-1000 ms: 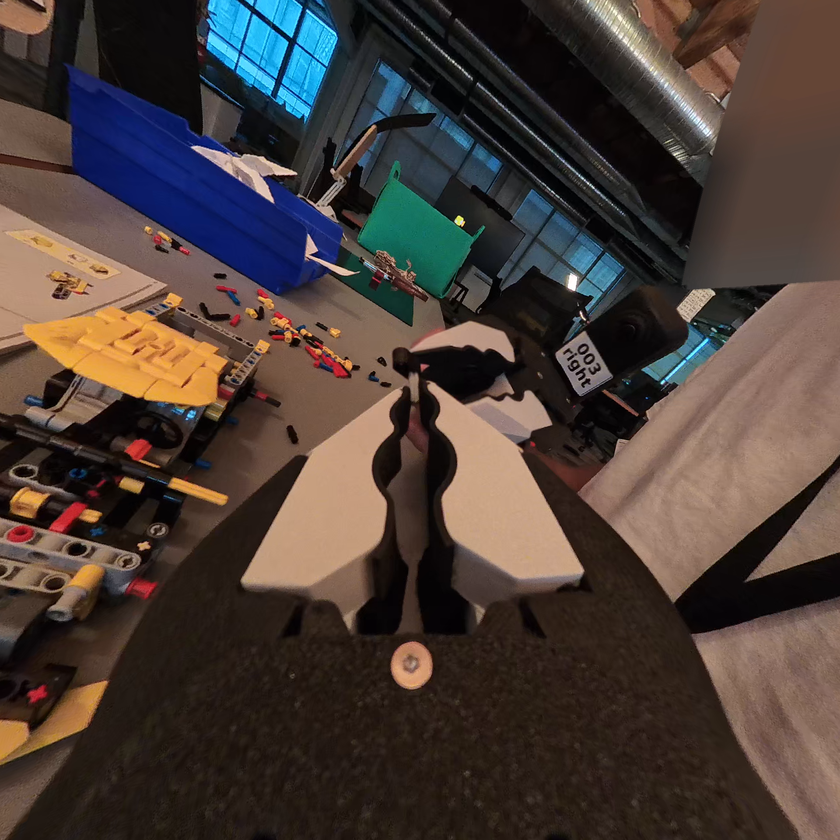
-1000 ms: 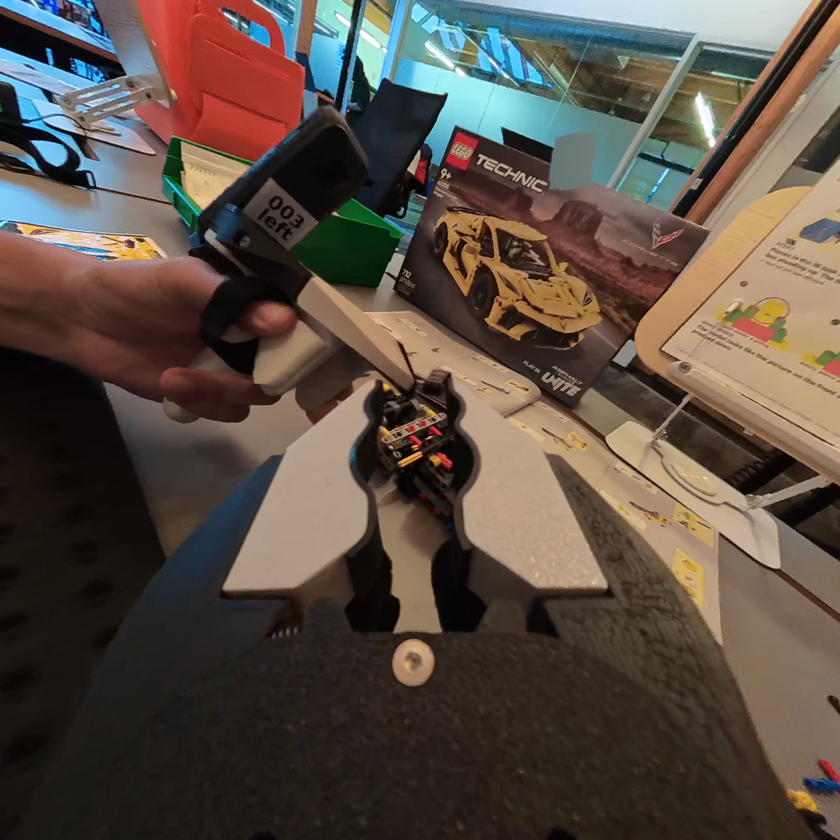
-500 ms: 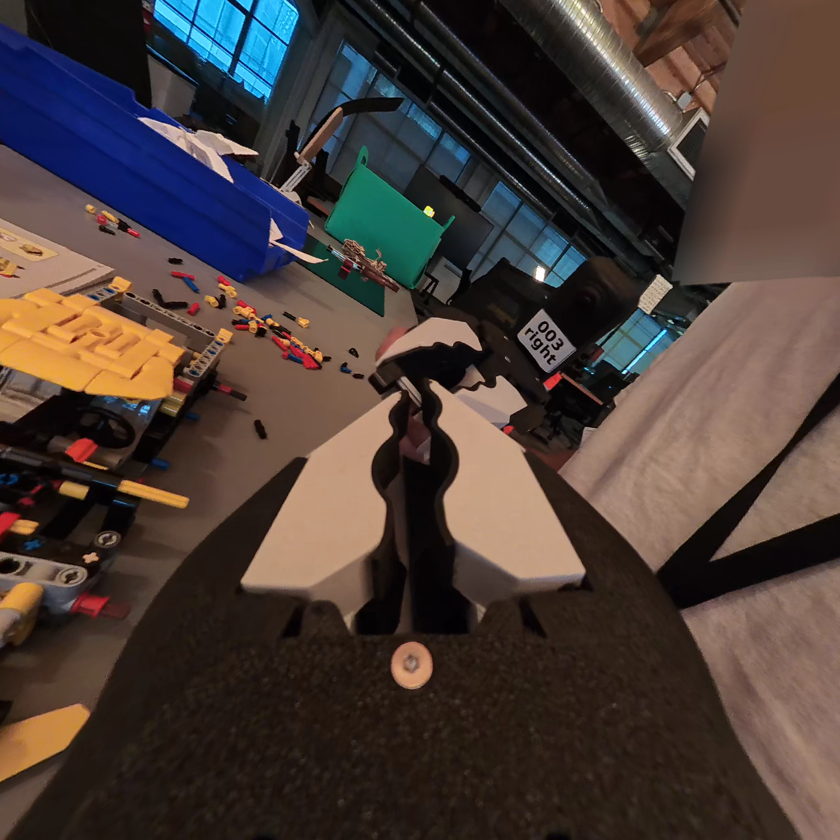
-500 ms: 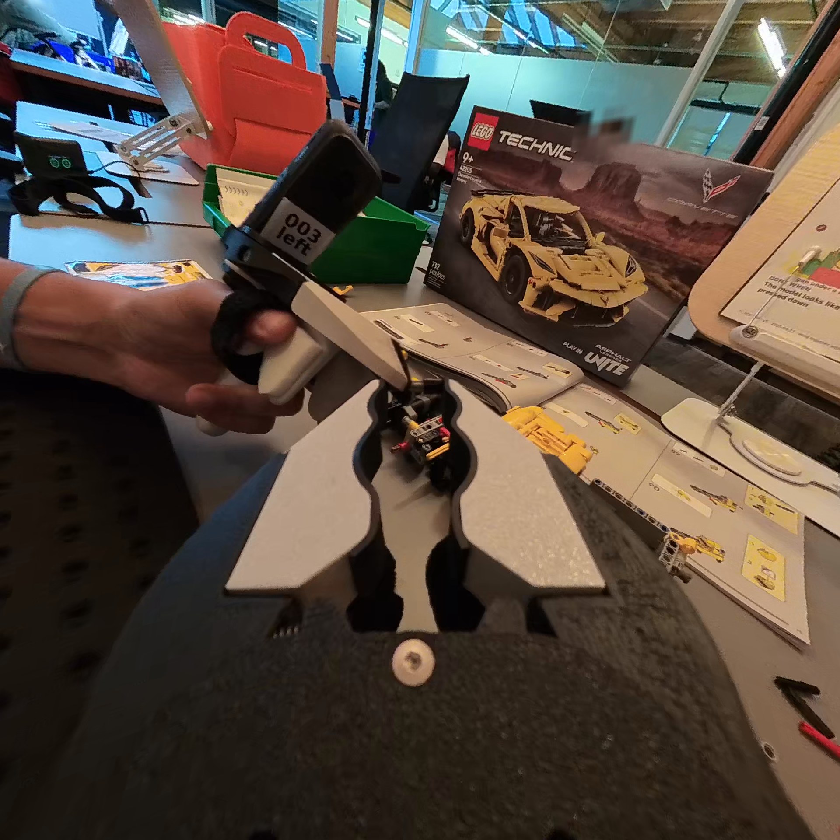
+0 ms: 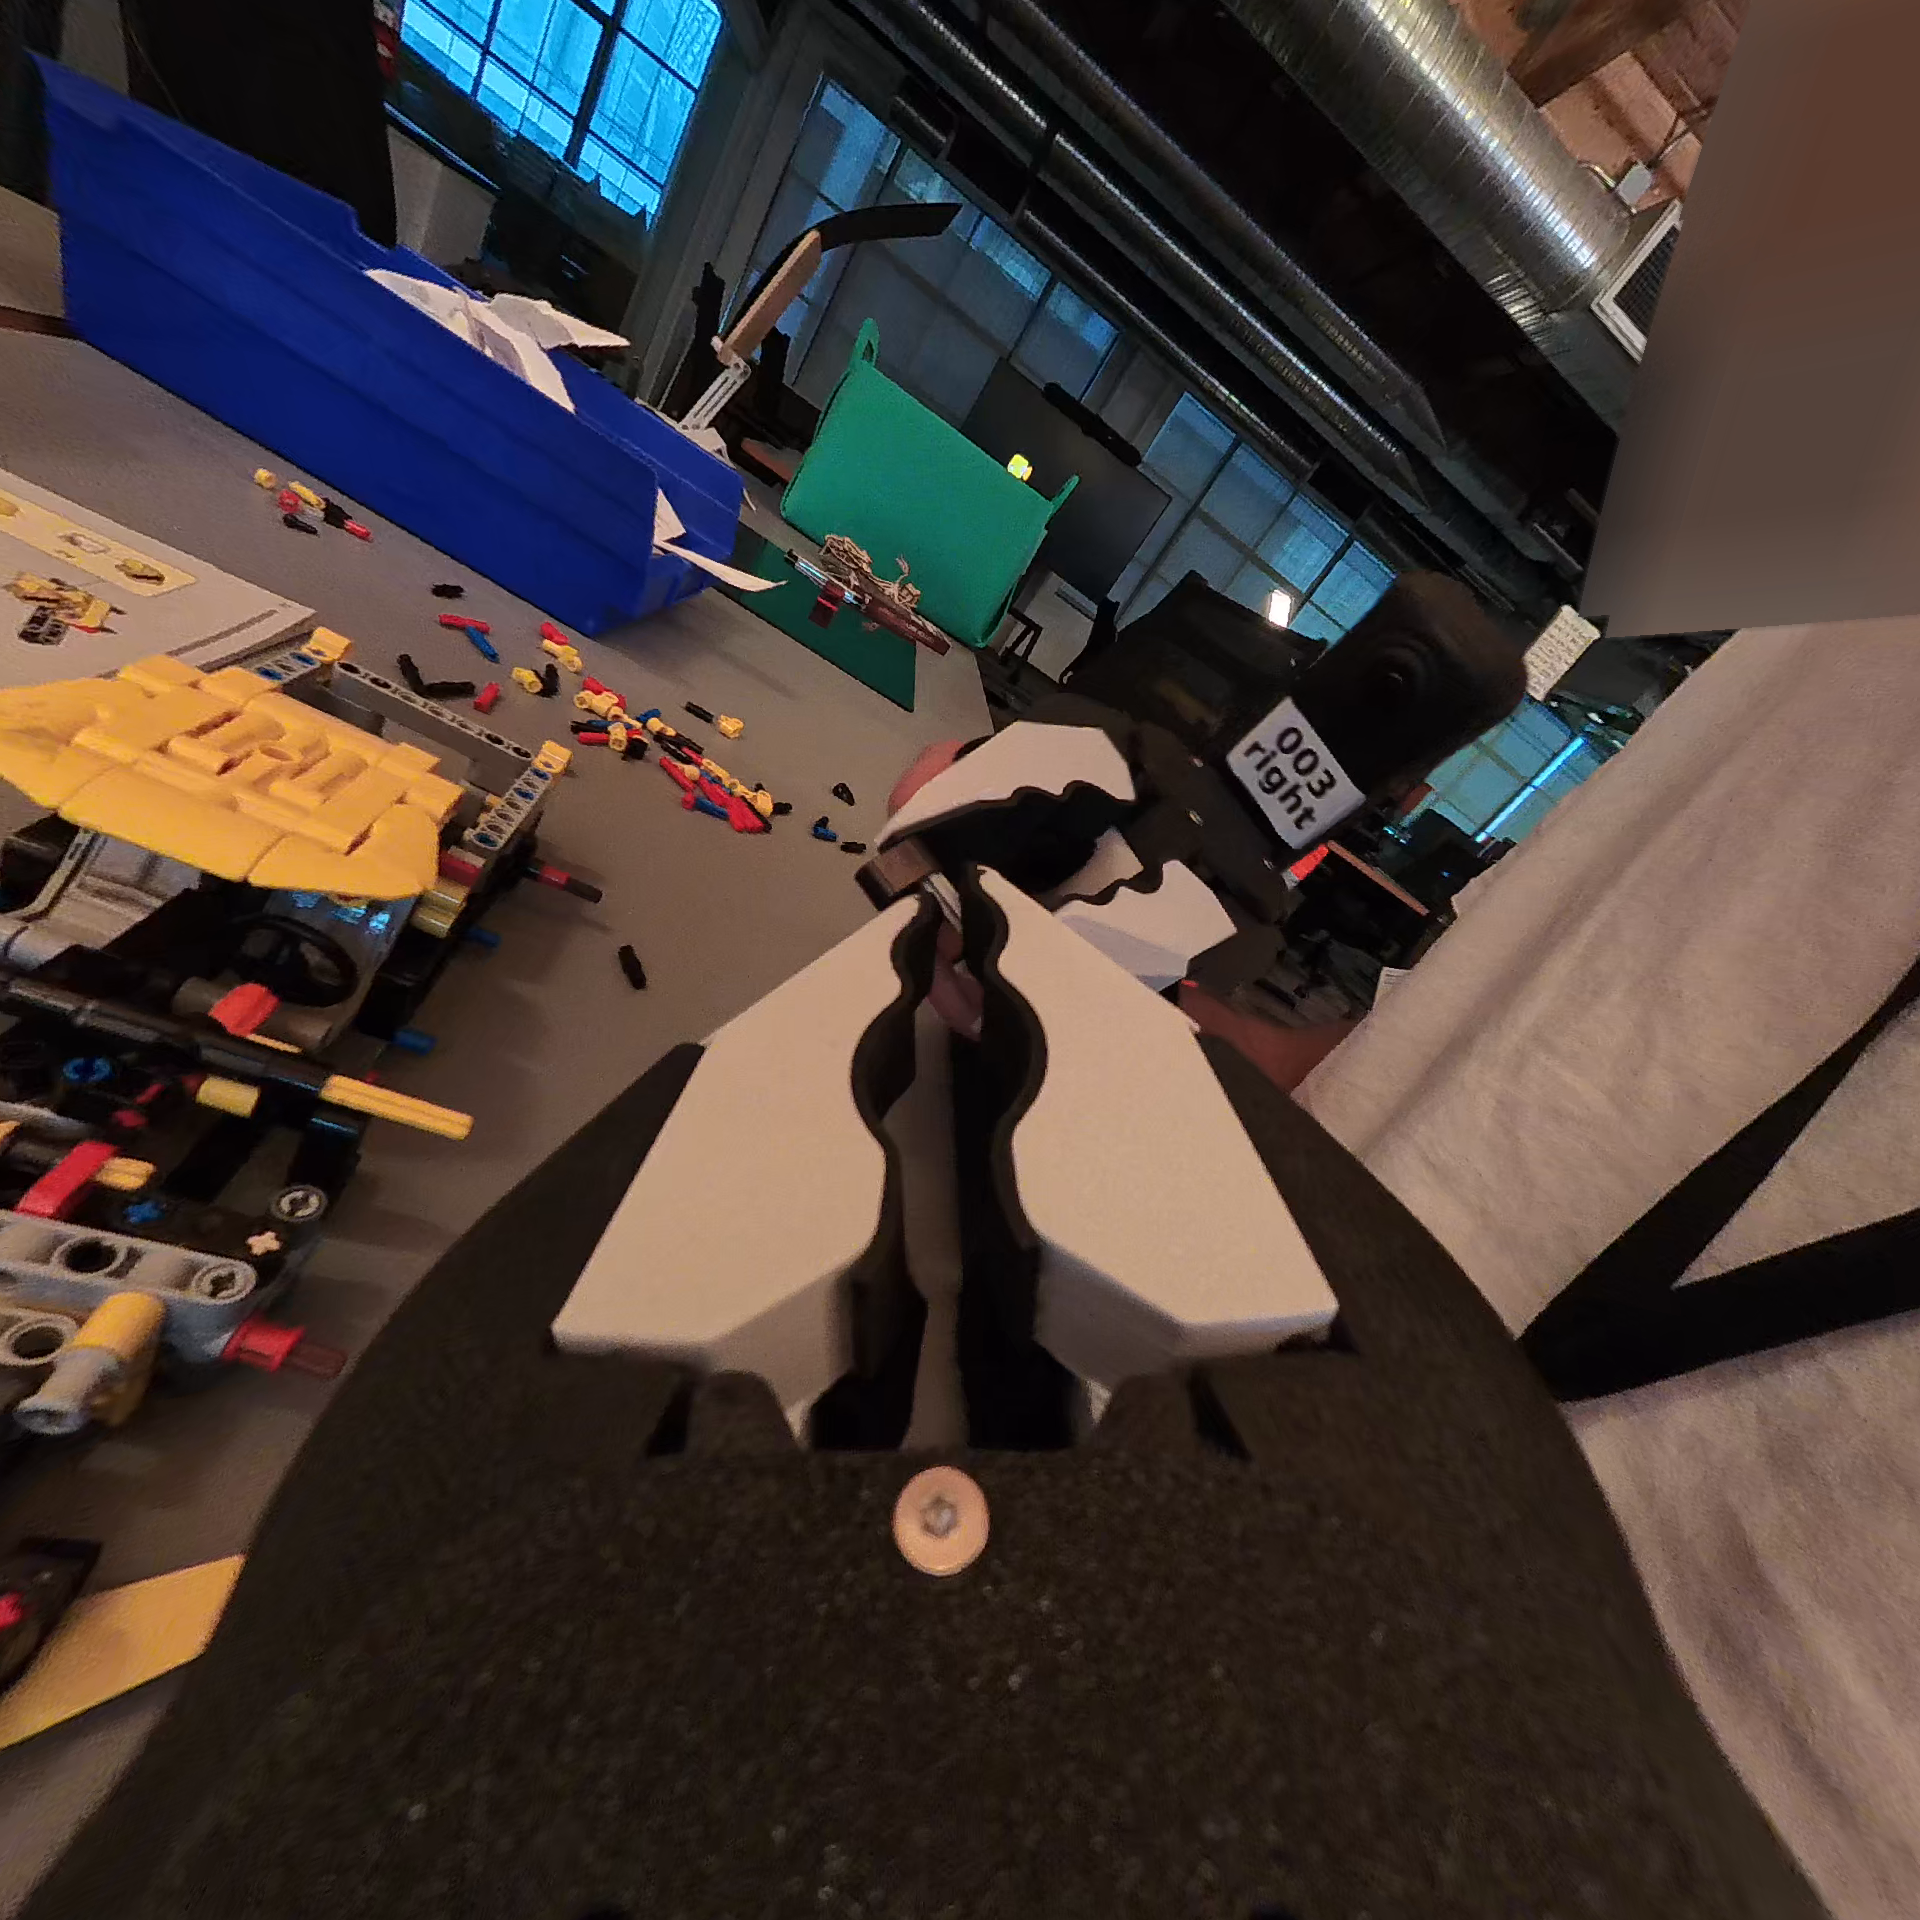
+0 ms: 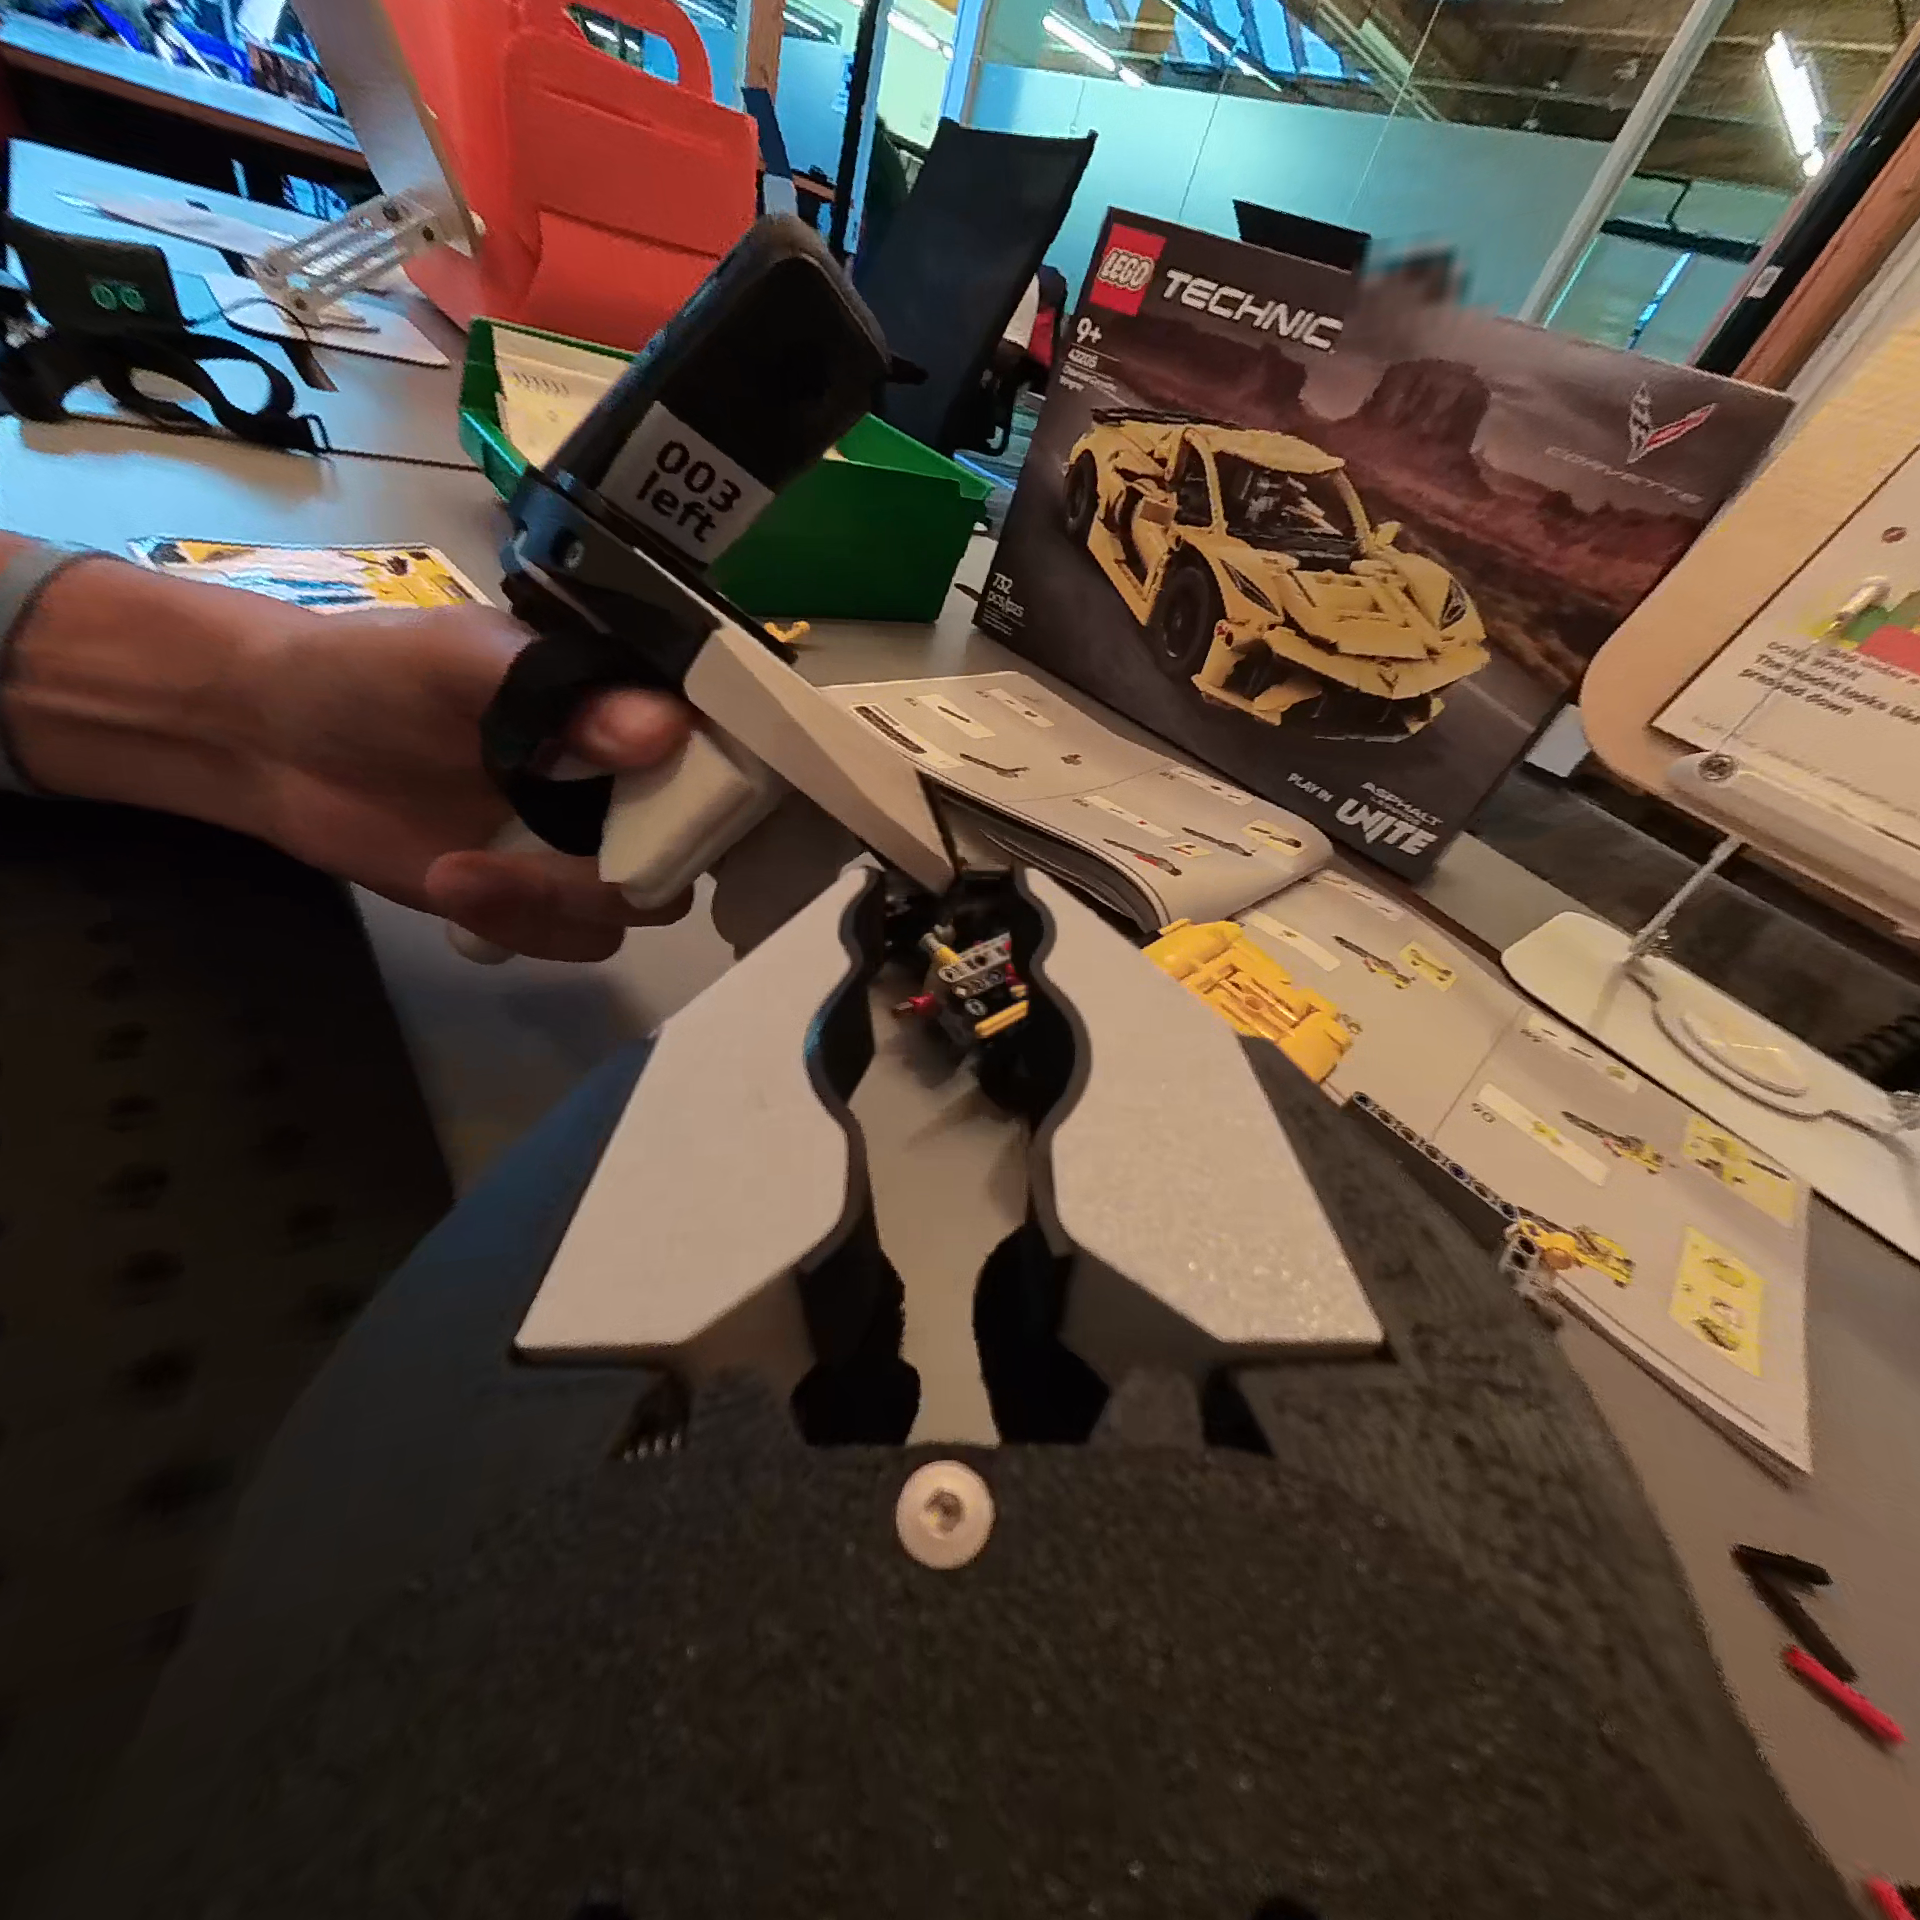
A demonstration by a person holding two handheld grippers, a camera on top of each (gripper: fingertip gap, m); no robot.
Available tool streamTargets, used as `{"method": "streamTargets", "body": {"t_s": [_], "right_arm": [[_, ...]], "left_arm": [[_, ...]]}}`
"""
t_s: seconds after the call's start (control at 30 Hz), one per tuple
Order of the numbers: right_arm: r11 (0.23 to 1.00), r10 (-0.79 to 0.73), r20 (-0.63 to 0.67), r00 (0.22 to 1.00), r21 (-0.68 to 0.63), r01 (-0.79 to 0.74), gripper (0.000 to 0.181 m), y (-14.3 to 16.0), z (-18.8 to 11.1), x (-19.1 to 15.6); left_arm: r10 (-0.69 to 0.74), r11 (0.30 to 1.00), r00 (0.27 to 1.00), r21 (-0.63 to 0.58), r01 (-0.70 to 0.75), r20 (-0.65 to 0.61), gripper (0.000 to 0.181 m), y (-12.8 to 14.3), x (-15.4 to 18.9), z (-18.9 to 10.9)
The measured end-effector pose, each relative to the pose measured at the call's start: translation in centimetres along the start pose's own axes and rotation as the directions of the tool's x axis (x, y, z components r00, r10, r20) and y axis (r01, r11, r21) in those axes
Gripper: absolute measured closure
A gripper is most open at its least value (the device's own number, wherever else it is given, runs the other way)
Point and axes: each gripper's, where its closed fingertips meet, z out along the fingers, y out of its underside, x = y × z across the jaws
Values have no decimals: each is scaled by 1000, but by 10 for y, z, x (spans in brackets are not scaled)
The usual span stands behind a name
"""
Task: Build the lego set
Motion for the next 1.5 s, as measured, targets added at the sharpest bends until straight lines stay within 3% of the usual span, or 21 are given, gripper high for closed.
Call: {"method": "streamTargets", "body": {"t_s": [0.2, 0.33, 0.37, 0.43, 0.53, 0.6, 0.73, 1.03, 1.2, 1.4, 1.5], "right_arm": [[999, -38, -10, 999, 6, 38, 159, 0, 1, -1], [995, 94, 37, 995, 34, -96, 154, -1, -2, 3], [982, 182, 76, 980, 32, -184, 152, 0, -3, 5], [933, 354, 159, 922, 7, -360, 153, 4, -3, 10], [828, 550, 336, 764, -101, -552, 151, 10, -1, -3], [801, 579, 406, 707, -121, -587, 159, 5, -4, -9], [815, 557, 423, 715, -112, -568, 173, 3, -7, -12], [847, 519, 418, 746, -134, -514, 174, 9, -6, -19], [832, 542, 445, 713, -163, -530, 175, 11, -8, -20], [826, 544, 477, 691, -160, -540, 175, 7, -18, -17], [820, 557, 498, 664, -207, -533, 175, 14, -24, -18]], "left_arm": [[-57, 998, 998, 8, 57, -15, 177, 1, 1, -2], [102, 992, 991, -82, -95, 89, 178, 4, -9, -8], [219, 969, 966, -150, -198, 139, 178, 8, -14, -10], [487, 856, 854, -296, -425, 184, 178, 16, -17, -12], [720, 678, 675, -372, -634, 160, 177, 17, -7, -10], [789, 596, 598, -418, -686, 143, 177, 21, -7, -10], [833, 526, 543, -457, -717, 106, 178, 29, -6, -7], [807, 559, 582, -443, -701, 98, 177, 30, -3, -7], [781, 593, 616, -435, -678, 106, 177, 31, -2, -6], [699, 680, 710, -392, -619, 91, 177, 29, 4, 3], [691, 675, 721, -411, -613, 60, 177, 36, 5, 8]]}}
